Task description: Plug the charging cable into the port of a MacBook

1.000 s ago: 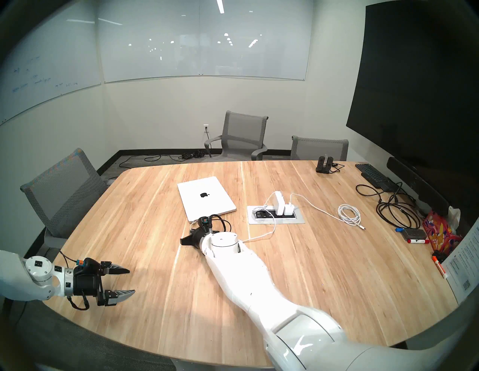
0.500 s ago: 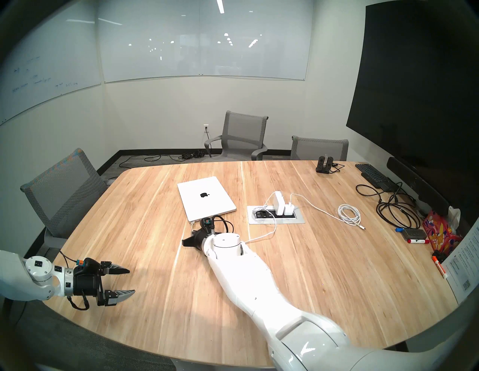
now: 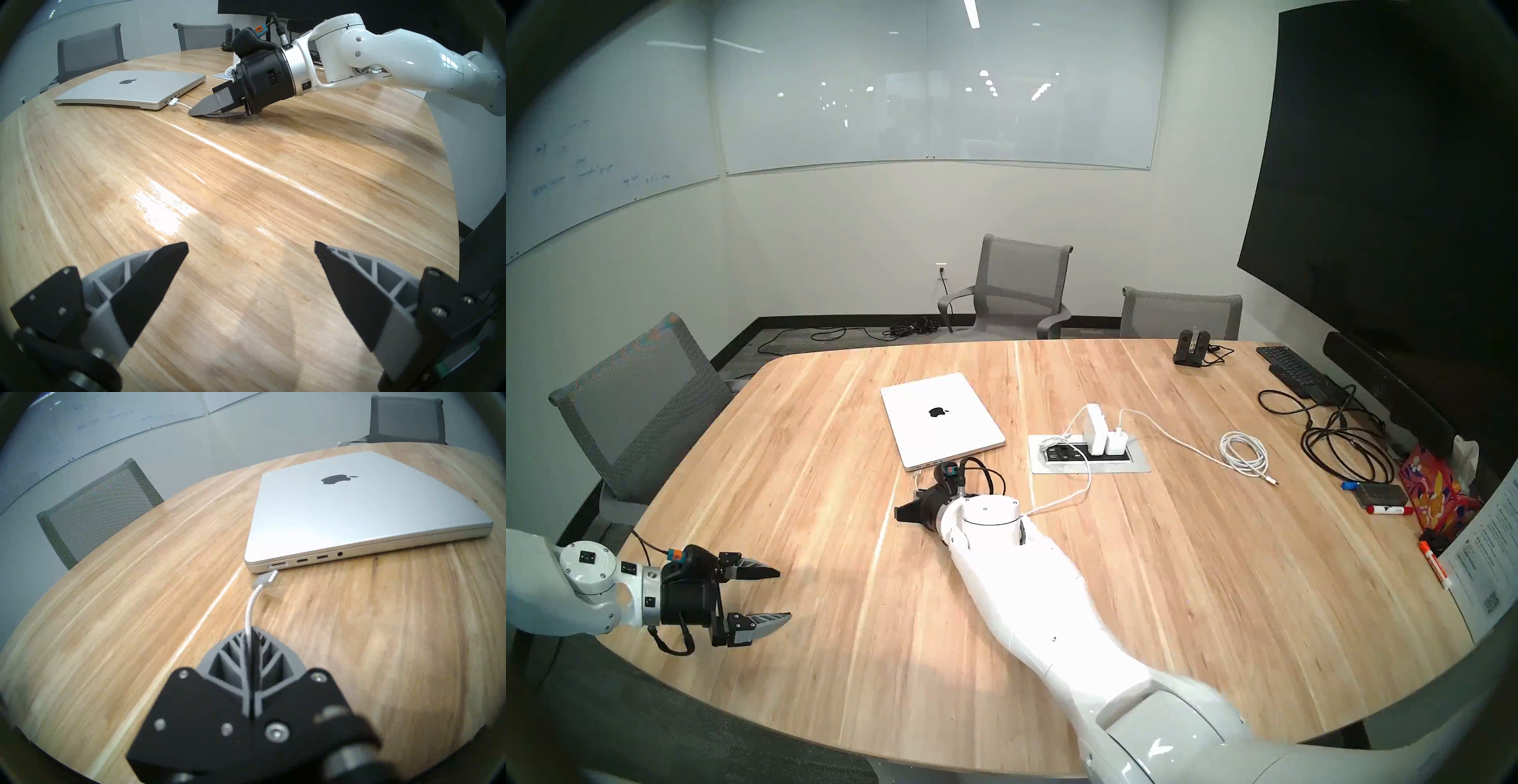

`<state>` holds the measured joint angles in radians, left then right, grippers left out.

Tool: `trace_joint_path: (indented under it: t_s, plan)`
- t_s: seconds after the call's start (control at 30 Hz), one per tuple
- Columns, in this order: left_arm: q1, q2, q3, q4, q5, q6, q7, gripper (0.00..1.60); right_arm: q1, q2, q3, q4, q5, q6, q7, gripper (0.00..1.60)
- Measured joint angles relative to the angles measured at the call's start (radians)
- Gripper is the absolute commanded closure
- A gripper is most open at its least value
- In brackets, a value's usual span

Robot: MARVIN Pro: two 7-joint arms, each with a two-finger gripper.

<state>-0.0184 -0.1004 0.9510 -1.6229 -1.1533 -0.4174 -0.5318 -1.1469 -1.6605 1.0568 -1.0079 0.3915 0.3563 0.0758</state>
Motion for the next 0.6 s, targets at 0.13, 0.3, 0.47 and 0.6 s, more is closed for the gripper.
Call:
trace_joint_path:
  t_s: [0.13,0.3,0.47,0.6]
  plan:
    - [0.000,0.000,0.000,0.000,0.000,0.000,0.000,0.00,-0.004,0.002,0.013,-0.005,0.016,0.008,0.006,1.60]
    - [0.000,0.000,0.000,0.000,0.000,0.000,0.000,0.00,-0.003,0.005,0.025,-0.001,0.031,0.014,0.029,1.60]
    - [0.000,0.000,0.000,0.000,0.000,0.000,0.000,0.00,0.010,0.011,0.032,0.016,0.043,0.022,0.064,1.60]
    - [0.000,0.000,0.000,0.000,0.000,0.000,0.000,0.00,0.024,0.014,0.035,0.034,0.051,0.026,0.090,1.60]
